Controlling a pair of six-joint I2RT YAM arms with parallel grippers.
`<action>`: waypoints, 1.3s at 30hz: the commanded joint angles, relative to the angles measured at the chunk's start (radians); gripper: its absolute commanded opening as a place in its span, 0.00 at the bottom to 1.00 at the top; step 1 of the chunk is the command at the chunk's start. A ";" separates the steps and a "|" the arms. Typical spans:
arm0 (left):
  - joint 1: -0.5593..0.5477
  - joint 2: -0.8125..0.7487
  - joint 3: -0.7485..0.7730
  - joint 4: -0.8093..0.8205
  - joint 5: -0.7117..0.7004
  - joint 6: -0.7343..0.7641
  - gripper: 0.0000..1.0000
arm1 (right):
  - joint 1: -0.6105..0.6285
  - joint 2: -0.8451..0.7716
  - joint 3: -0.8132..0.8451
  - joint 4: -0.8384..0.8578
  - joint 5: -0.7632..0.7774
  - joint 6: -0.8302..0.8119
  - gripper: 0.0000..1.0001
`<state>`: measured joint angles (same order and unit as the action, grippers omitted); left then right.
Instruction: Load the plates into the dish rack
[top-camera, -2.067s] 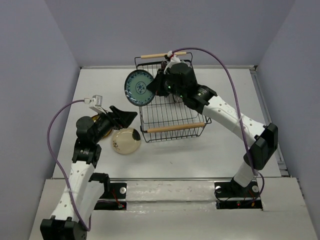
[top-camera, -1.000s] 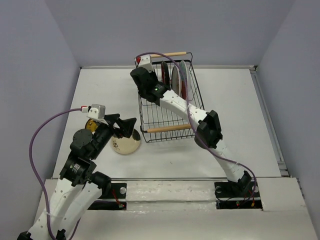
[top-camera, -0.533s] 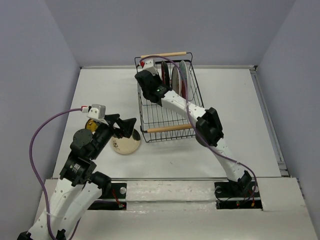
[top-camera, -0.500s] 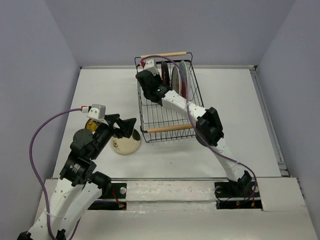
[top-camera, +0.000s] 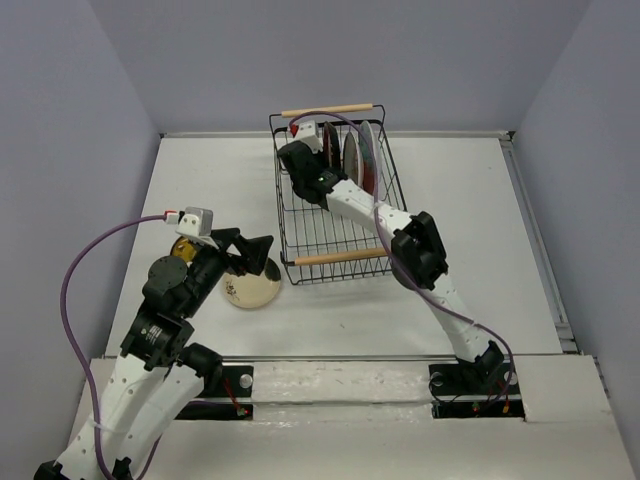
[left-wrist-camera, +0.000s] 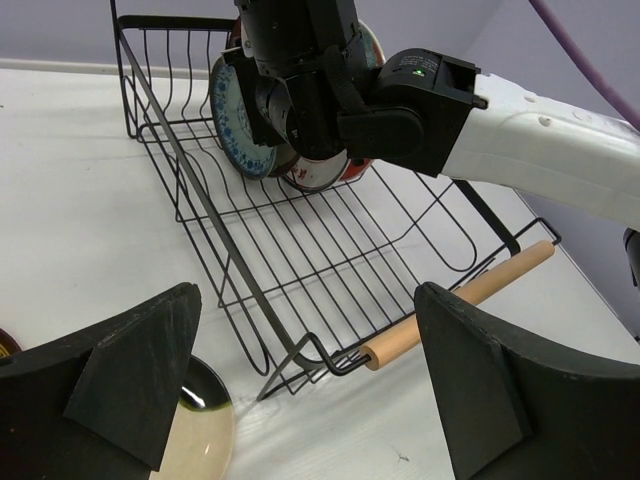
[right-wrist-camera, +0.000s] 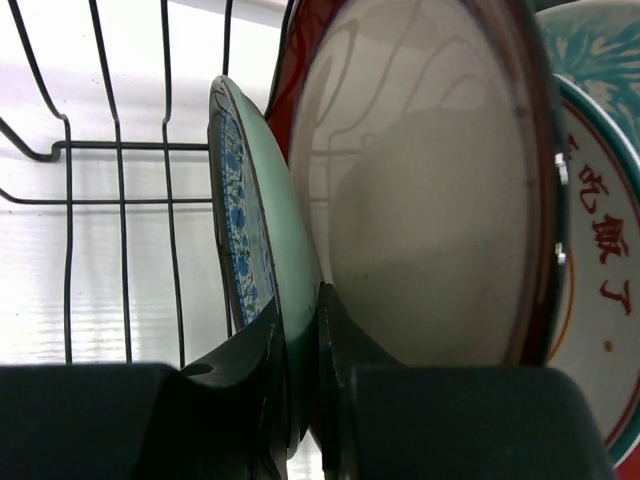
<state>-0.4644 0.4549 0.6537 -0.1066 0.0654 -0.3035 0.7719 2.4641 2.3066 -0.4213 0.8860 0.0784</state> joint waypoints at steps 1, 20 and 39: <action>0.003 0.010 0.001 0.028 -0.018 0.020 0.99 | -0.002 0.015 -0.004 0.053 -0.012 0.047 0.14; 0.053 0.065 0.009 -0.011 -0.142 -0.008 0.99 | 0.053 -0.396 -0.173 0.042 -0.398 0.150 0.66; 0.450 0.162 -0.141 -0.084 -0.253 -0.433 0.89 | 0.073 -0.978 -0.779 0.134 -0.803 0.167 0.65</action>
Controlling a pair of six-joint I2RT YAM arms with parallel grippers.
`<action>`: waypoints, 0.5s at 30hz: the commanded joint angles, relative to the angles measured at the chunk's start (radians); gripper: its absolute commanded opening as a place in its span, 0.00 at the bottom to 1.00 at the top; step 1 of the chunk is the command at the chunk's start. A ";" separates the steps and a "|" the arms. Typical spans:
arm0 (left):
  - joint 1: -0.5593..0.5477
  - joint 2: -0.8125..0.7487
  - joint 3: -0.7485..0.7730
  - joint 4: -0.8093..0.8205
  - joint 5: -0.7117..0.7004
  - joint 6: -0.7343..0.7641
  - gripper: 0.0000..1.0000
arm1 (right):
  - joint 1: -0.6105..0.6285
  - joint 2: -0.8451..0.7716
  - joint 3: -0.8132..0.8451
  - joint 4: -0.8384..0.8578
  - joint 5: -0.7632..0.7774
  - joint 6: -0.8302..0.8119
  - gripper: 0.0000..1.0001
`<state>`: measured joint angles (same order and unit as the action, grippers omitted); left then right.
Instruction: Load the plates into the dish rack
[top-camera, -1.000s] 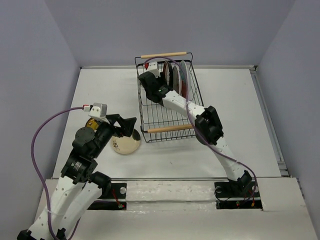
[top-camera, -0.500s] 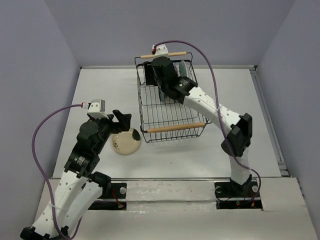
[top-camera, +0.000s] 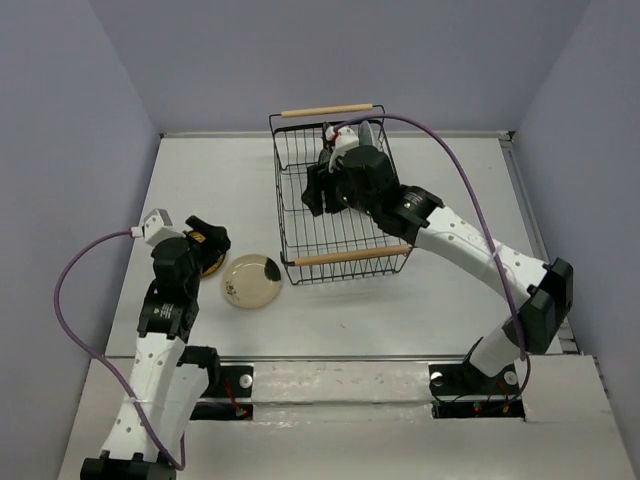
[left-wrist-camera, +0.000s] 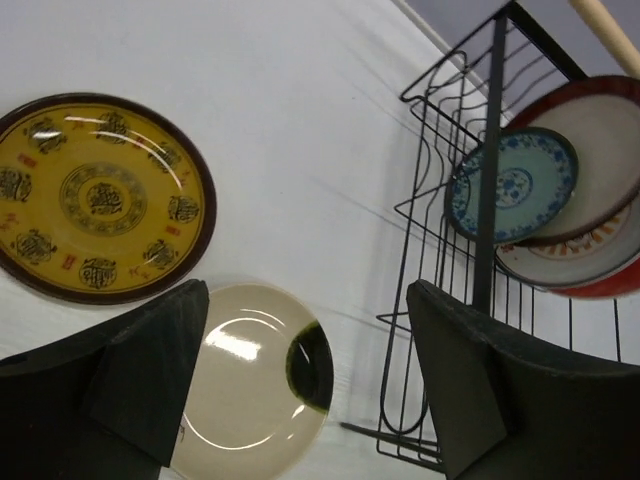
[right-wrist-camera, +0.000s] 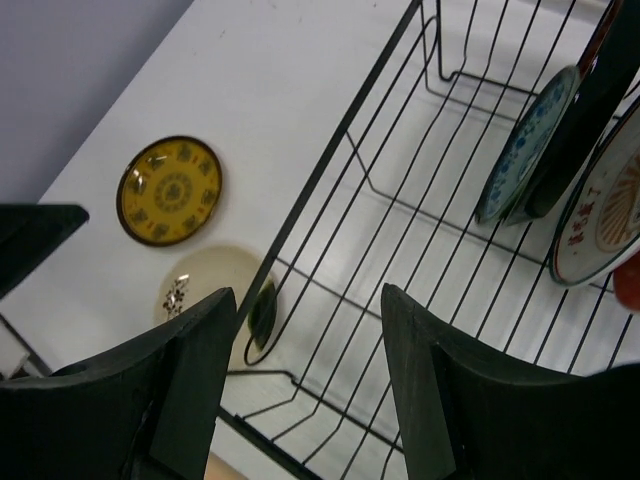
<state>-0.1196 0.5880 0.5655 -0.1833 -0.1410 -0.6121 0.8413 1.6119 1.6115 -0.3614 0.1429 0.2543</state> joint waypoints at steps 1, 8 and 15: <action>0.141 0.038 -0.064 -0.013 -0.026 -0.145 0.86 | 0.004 -0.139 -0.102 0.093 -0.063 -0.009 0.65; 0.345 0.211 -0.154 -0.024 0.051 -0.238 0.86 | 0.004 -0.234 -0.225 0.141 -0.052 -0.021 0.66; 0.360 0.249 -0.249 0.086 0.015 -0.339 0.81 | 0.004 -0.274 -0.243 0.144 -0.042 -0.041 0.66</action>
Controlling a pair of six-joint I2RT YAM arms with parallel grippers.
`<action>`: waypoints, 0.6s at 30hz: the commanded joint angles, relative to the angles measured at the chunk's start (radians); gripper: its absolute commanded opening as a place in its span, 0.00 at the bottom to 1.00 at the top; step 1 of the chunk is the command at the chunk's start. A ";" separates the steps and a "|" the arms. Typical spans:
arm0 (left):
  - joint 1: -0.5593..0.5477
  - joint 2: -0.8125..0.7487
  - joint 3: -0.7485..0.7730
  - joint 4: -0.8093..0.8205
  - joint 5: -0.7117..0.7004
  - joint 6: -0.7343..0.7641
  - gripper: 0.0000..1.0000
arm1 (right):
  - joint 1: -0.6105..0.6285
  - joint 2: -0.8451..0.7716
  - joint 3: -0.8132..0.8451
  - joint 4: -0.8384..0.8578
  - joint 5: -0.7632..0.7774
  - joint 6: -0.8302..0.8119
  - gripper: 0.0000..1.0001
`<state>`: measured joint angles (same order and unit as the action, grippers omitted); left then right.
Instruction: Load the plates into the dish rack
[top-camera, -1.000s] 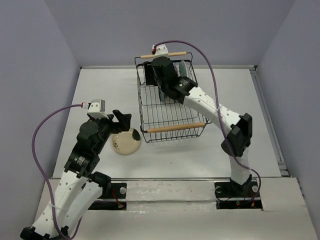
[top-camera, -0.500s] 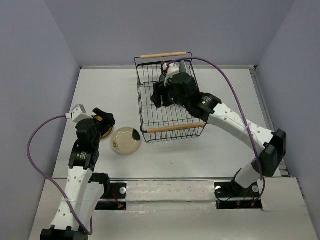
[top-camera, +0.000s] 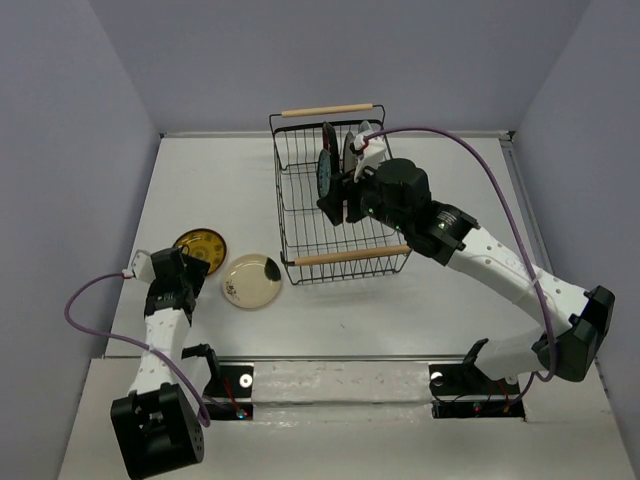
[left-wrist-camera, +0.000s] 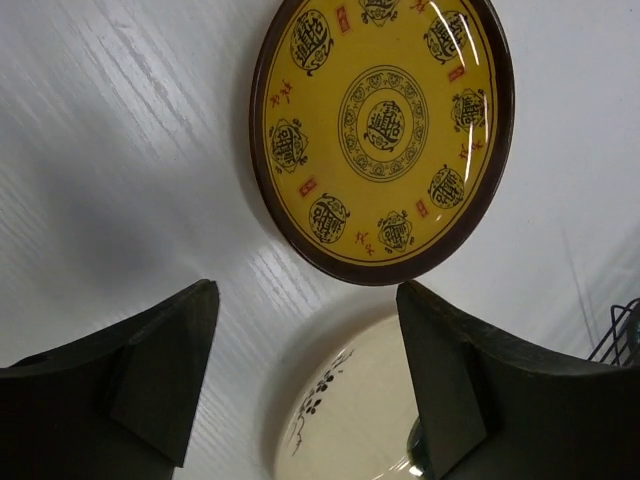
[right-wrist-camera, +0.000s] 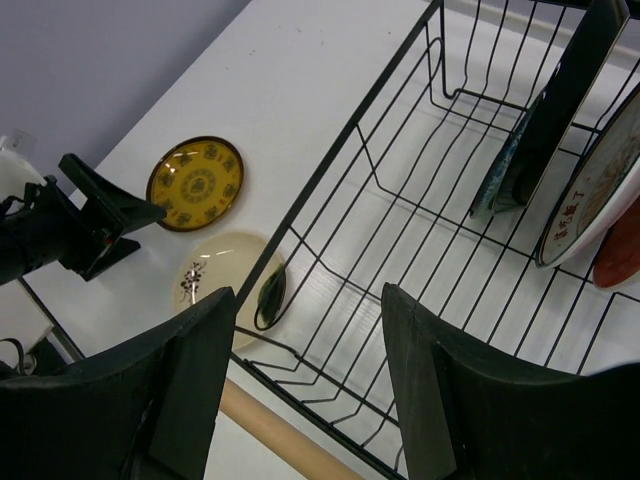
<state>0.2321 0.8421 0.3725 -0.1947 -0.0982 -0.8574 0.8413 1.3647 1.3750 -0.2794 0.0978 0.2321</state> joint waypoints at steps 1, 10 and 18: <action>0.010 0.018 -0.070 0.154 -0.034 -0.110 0.79 | 0.004 -0.023 -0.008 0.066 -0.003 -0.019 0.66; 0.019 0.284 -0.089 0.417 -0.037 -0.229 0.70 | 0.004 -0.007 -0.004 0.066 -0.050 -0.004 0.65; 0.075 0.324 -0.138 0.594 0.044 -0.227 0.05 | 0.004 -0.006 -0.001 0.068 -0.090 0.022 0.64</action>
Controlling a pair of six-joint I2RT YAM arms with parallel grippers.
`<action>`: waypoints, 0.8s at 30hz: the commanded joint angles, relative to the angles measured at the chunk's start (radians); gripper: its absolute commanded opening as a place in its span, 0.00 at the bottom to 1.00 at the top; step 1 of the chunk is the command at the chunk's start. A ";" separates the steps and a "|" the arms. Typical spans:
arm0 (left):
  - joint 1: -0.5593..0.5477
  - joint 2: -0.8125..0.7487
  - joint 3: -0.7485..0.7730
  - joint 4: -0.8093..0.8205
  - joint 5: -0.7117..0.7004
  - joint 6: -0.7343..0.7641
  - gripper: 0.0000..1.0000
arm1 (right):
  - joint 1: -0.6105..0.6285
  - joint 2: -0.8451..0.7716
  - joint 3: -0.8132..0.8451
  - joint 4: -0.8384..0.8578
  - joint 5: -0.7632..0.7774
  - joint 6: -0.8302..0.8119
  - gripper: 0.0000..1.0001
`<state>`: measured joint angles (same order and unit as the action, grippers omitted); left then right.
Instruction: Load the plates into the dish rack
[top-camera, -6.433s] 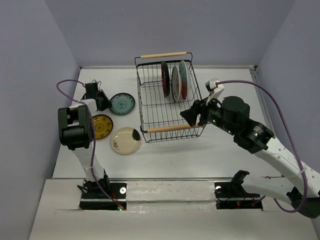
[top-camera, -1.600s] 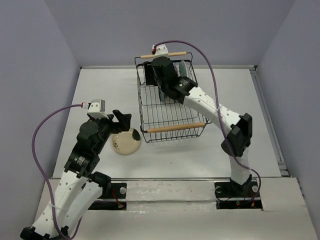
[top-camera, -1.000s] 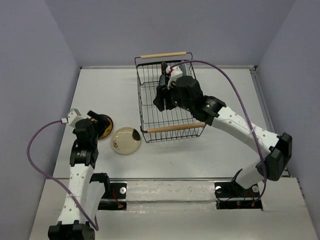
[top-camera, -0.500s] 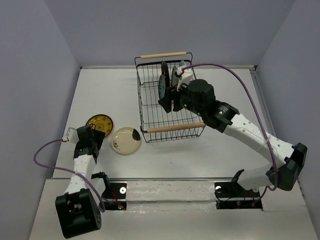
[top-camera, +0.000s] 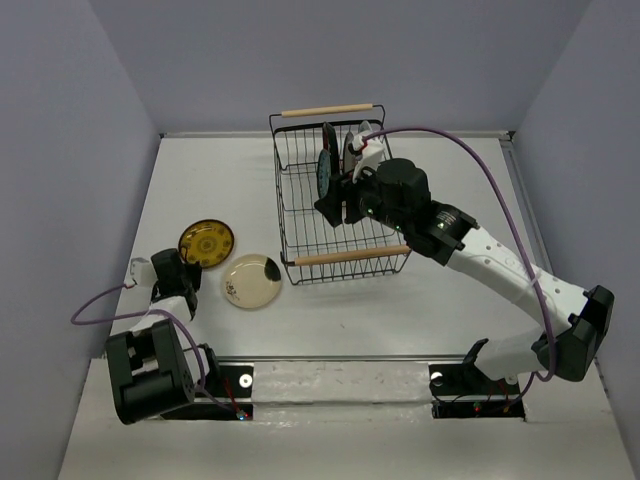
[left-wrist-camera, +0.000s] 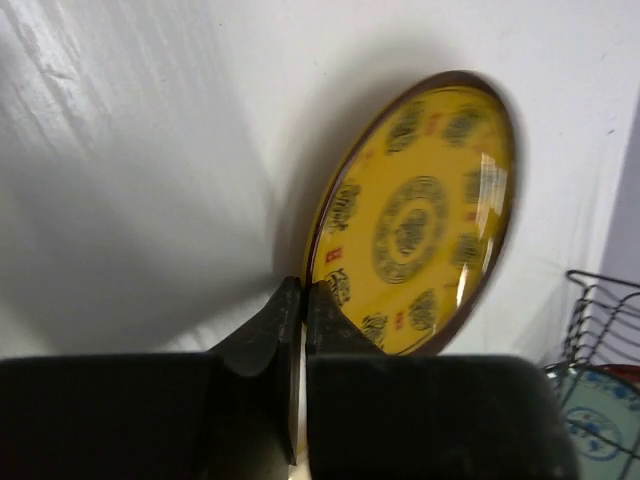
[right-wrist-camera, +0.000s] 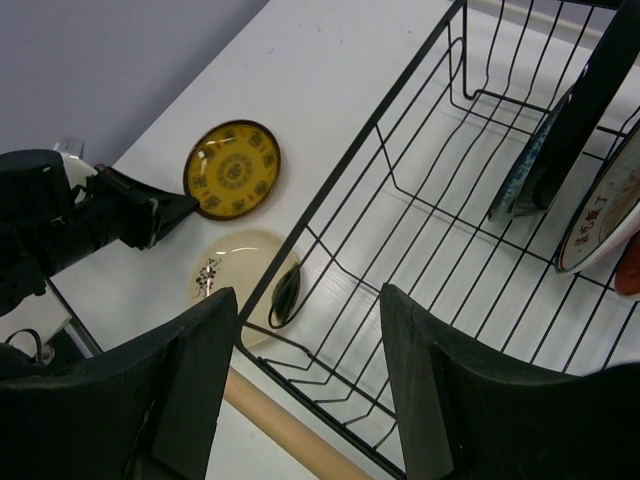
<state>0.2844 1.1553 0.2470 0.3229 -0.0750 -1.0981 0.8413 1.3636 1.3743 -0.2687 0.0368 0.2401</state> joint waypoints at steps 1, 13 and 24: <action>0.024 0.000 -0.012 0.076 0.021 0.017 0.05 | 0.004 -0.004 0.002 0.056 -0.049 0.016 0.64; -0.002 -0.462 0.265 -0.047 0.070 0.211 0.06 | 0.004 0.078 0.107 0.066 -0.259 0.070 0.78; -0.181 -0.513 0.402 0.008 0.323 0.391 0.06 | 0.004 0.288 0.319 0.082 -0.344 0.113 0.86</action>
<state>0.1627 0.6571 0.5777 0.2909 0.1314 -0.8078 0.8413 1.6272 1.5894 -0.2386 -0.2543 0.3336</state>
